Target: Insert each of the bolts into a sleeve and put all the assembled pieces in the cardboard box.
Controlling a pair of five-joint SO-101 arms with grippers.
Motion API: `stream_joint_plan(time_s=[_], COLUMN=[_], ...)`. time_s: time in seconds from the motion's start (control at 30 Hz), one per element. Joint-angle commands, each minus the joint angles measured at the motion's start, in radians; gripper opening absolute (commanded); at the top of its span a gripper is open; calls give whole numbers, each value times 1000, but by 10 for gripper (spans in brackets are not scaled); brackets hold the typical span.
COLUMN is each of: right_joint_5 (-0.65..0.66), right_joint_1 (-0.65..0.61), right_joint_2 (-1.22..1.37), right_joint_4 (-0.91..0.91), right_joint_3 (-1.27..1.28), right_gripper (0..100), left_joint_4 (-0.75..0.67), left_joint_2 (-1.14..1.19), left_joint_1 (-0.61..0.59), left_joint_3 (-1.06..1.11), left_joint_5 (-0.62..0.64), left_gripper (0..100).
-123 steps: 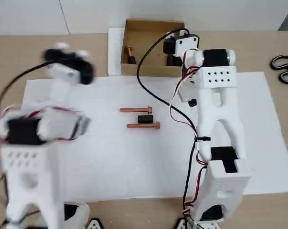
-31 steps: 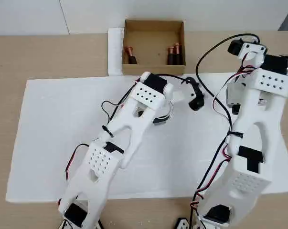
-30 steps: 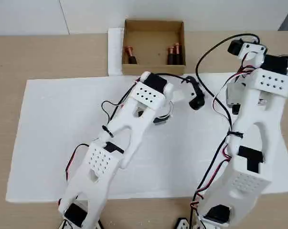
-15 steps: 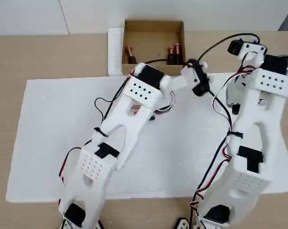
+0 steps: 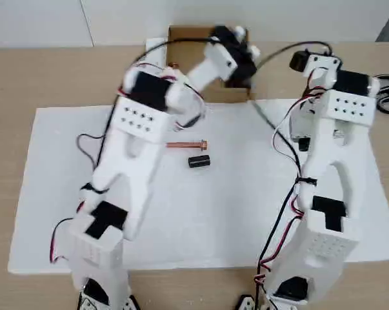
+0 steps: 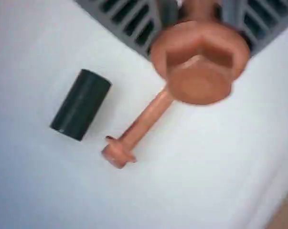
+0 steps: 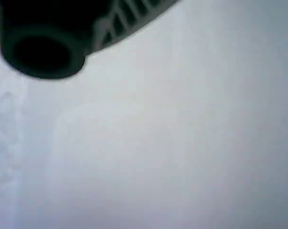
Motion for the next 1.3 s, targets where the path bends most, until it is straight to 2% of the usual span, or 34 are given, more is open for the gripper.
stream_joint_plan(time_s=[0.0, 0.27, 0.43, 0.63, 0.77, 1.07, 1.27], right_joint_5=[-11, -66, -81, -103, -98, -94, -97], right_joint_1=[-39, -96, -193, -295, -360, -381, -377], right_joint_2=[-16, -113, -286, -432, -512, -915, -1075], right_joint_4=[1, 15, 19, 21, 21, 8, -125], right_joint_3=[-55, -55, -49, -44, 28, 229, 519], right_gripper=[4, 4, 4, 4, 4, 4, 4], left_joint_4=[11, 11, 9, 9, 11, 11, 9], left_joint_2=[-123, -284, -410, -489, -523, -704, -868], left_joint_1=[-55, -121, -173, -238, -281, -290, -290], left_joint_3=[-4, 110, 150, 151, 153, 358, 501], left_joint_5=[40, 143, 267, 308, 440, 453, 453], left_gripper=[6, 6, 6, 6, 6, 6, 6])
